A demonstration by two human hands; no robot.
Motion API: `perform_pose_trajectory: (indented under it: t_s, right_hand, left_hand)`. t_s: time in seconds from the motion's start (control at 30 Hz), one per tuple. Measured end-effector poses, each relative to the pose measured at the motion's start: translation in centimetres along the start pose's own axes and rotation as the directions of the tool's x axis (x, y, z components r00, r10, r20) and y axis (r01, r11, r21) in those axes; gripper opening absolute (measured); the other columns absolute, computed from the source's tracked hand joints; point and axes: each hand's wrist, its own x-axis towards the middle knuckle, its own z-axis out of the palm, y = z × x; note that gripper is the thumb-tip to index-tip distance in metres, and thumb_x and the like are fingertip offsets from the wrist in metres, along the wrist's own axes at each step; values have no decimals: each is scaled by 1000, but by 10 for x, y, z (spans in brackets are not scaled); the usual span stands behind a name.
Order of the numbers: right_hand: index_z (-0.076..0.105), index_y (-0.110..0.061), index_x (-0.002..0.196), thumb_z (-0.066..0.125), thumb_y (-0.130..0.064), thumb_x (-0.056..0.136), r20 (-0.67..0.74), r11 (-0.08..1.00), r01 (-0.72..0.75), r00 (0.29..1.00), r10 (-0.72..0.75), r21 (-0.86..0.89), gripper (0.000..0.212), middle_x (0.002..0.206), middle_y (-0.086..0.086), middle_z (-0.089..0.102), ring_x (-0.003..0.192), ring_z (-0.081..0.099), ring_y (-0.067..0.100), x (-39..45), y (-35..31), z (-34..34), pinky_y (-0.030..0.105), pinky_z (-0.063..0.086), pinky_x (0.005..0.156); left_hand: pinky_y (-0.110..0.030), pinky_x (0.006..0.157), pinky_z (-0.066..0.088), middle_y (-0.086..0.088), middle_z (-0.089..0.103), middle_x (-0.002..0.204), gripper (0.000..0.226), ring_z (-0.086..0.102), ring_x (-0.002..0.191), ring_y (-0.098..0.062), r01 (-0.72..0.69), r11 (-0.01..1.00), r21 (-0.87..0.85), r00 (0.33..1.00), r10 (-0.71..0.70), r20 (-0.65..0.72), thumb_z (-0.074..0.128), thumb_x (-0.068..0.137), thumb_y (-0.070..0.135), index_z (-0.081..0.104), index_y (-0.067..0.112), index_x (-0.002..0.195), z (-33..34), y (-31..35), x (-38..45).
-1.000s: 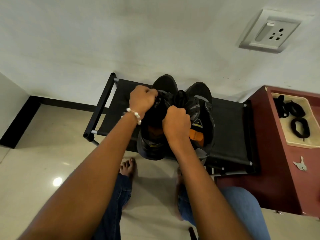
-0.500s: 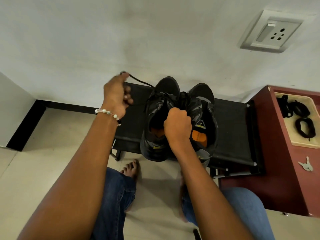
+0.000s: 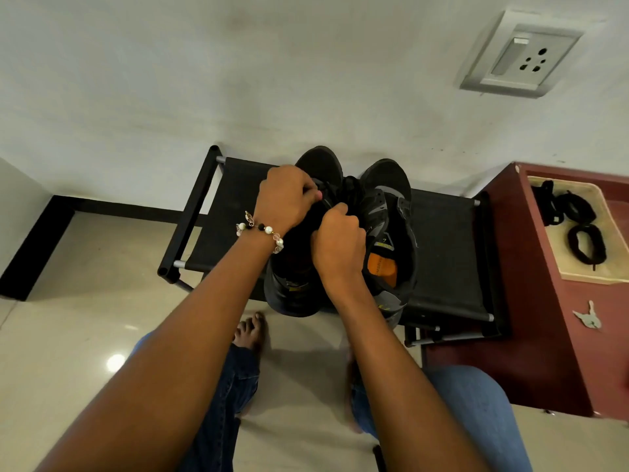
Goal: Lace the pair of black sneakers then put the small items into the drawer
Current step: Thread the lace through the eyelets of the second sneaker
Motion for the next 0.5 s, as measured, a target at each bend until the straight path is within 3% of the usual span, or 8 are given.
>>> perform_pose_trajectory:
  t_s: [0.17,0.33,0.5]
  right_hand:
    - [40,1,127,47,-10,96,-25,994,-33,999,36,107,34,109,22,61,96,62,40,1,-2,1,42,50,73]
    - [44,0,120,48,-8,94,-42,979,-74,996,83,191,28,103,19,63,93,62,37,4,2,1,39,44,69]
    - [46,-1,115,48,-7,93,-45,982,-42,998,51,184,22,100,18,62,89,62,37,3,3,1,41,47,68]
  left_hand:
    - [-38,87,50,-10,69,108,19,61,104,-28,-8,998,62,1000,10,-25,64,89,18,74,12,104,3,5,-1]
    - [-31,66,39,-7,59,106,14,58,94,-27,38,980,196,994,-16,-111,63,89,17,65,14,103,18,7,-5]
    - [-30,60,35,-6,60,96,7,57,80,-25,88,962,259,984,-44,-170,59,91,19,63,13,94,25,10,-1]
